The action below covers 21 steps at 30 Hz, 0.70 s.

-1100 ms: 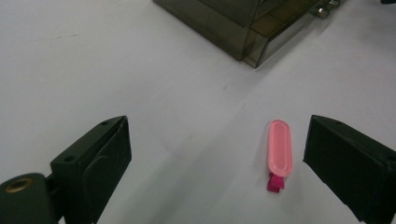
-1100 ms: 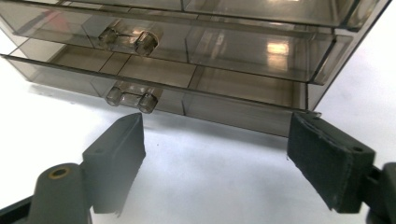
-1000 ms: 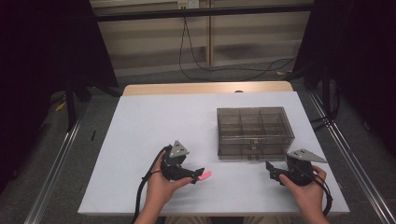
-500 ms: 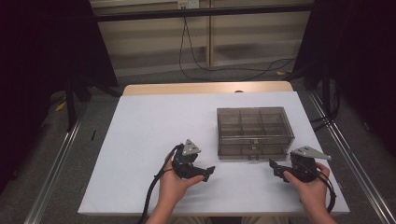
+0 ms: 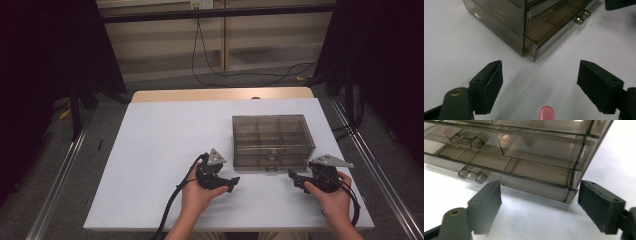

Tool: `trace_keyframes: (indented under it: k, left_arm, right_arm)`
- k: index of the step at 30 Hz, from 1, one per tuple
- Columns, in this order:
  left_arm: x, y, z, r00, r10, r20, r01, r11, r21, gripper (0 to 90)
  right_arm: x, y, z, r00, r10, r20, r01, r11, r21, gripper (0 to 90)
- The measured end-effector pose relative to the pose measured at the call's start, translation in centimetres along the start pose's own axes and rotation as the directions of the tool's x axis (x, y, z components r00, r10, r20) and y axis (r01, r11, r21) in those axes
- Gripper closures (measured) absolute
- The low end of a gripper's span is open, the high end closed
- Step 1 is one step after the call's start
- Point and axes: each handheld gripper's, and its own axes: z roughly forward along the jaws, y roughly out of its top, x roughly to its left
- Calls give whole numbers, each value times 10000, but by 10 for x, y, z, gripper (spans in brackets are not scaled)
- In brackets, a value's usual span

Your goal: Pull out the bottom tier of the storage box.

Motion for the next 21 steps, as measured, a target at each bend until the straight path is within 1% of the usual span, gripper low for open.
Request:
trace_keyframes:
  k: [2,3,4,6,7,8,11,12,16,17,19,20,21]
  left_arm:
    - [-2,1,4,10000,23,60,-23,10000,2,232]
    - [-2,2,5,9999,110,66,-110,9999,51,244]
    - [-3,2,7,10000,83,41,-83,9999,60,256]
    - [-4,3,9,9998,195,84,-195,9998,35,269]
    - [-4,4,9,9998,211,58,-211,9997,112,279]
    - [-5,4,10,9997,202,149,-203,9998,42,292]
    - [-8,6,12,9991,396,151,-395,9992,-10,331]
    - [-8,7,13,9987,476,209,-477,9989,44,344]
    - [-10,8,15,9987,442,266,-441,9990,-55,380]
    - [-11,8,16,9985,482,268,-482,9988,19,389]
    - [-11,9,18,9981,520,336,-520,9986,6,413]
    - [-12,9,18,9982,518,303,-520,9986,47,421]
    - [-12,8,19,9986,462,265,-462,9989,-19,424]
  right_arm:
    - [1,0,1,10000,-94,-25,94,9999,57,210]
    - [1,-1,2,9999,-161,14,161,9998,77,216]
    - [1,-1,2,9998,-182,-30,182,9998,103,225]
    - [1,0,2,9998,-177,-7,177,9998,46,233]
    - [1,0,2,9998,-196,-27,197,9998,54,237]
    - [0,0,2,9998,-205,-15,205,9998,44,240]
    - [0,0,2,9996,-282,-12,282,9996,82,259]
    - [0,0,2,9995,-307,2,307,9995,76,270]
    - [-1,0,2,9992,-389,3,389,9992,51,300]
    - [-1,0,2,9993,-380,11,380,9993,45,302]
    - [-2,0,2,9993,-374,-43,374,9993,48,313]
    - [-3,0,2,9994,-357,-33,358,9994,44,317]
    - [-3,0,1,9995,-319,-41,319,9995,39,322]
